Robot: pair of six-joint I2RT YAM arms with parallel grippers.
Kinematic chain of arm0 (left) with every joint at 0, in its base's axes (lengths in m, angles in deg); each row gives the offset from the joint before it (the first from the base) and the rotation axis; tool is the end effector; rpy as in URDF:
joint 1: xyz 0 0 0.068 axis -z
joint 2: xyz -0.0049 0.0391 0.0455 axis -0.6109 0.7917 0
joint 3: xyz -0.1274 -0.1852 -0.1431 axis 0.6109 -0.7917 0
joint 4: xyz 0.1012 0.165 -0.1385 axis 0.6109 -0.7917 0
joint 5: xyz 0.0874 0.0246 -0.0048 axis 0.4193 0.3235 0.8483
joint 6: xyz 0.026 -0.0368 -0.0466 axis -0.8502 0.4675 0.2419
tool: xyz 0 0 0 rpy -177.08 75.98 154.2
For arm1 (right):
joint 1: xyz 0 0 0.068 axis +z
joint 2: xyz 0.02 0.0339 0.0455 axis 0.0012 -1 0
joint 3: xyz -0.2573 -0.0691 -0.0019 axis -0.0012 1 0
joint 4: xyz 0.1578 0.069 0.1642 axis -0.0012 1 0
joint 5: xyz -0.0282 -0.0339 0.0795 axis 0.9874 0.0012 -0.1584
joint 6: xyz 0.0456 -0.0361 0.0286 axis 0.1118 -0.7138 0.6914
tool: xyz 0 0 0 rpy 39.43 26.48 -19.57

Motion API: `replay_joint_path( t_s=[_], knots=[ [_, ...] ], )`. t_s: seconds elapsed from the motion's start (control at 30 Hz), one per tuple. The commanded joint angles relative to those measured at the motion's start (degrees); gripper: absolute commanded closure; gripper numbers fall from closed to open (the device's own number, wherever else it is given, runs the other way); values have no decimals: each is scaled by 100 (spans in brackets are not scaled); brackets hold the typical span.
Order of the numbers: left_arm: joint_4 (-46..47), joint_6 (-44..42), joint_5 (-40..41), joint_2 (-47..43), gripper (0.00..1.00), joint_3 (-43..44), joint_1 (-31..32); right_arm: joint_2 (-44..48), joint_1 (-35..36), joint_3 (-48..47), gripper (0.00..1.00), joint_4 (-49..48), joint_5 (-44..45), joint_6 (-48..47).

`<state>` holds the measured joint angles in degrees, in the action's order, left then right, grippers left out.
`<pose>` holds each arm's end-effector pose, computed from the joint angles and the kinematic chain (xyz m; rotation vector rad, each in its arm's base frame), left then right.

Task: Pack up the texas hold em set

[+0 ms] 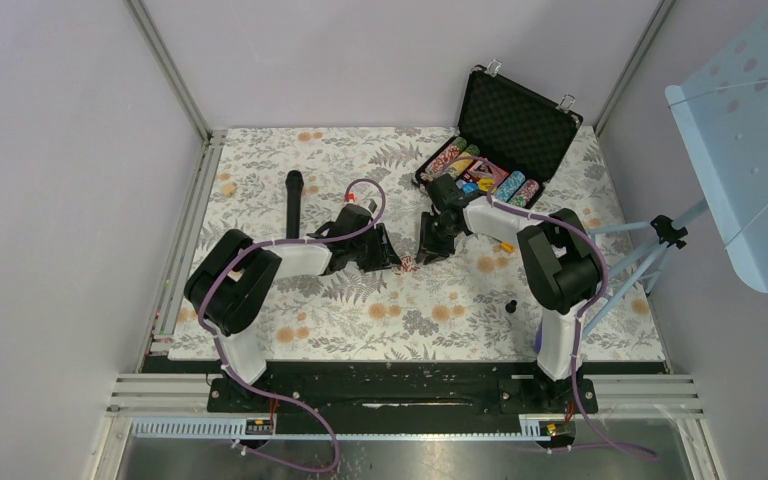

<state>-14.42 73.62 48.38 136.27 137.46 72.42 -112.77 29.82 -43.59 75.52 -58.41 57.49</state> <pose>0.2771 -0.2077 0.1429 -0.1013 2.5454 -0.9212 0.3255 0.2001 0.1516 -0.0206 2.8021 0.6058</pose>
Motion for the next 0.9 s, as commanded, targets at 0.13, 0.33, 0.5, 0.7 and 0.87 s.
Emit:
replay_joint_path(
  t_s=[0.13,0.33,0.5,0.7,0.87],
  knots=[
    [107,-39,-176,159,64,30,39,-207,193,48,68,-158,-379,164],
    [101,-47,-190,159,64,35,39,-227,208,91,68,-241,-522,214],
    [102,-47,-196,141,64,34,35,-240,216,133,68,-244,-470,222],
    [39,-43,-196,66,64,50,39,-195,217,192,68,-182,-238,222],
    [-32,-55,-149,-42,64,52,39,-197,219,197,68,-183,-209,231]
  ],
)
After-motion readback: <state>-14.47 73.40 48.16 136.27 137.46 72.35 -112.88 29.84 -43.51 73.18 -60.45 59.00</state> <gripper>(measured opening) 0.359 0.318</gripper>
